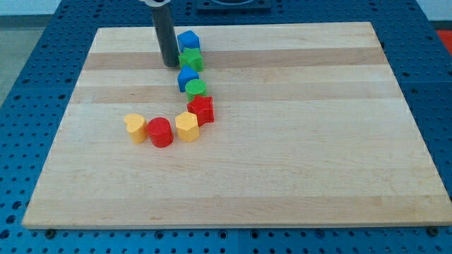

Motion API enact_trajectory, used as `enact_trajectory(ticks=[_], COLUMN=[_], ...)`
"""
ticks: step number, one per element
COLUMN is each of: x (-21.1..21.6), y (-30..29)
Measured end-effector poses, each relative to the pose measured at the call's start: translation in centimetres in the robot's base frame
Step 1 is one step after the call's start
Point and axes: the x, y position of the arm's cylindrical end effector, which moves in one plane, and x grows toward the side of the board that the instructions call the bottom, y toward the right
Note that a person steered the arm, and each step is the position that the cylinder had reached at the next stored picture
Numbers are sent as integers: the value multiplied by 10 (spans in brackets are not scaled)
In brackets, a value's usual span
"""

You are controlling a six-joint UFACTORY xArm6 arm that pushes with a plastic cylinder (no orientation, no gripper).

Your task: Adjust the green blocks blue blocks to form a vertical line

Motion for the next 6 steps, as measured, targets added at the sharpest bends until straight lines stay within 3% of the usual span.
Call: enact_trajectory(ticks=[3, 4, 6], x=[6, 46, 62], y=[-28, -29, -20])
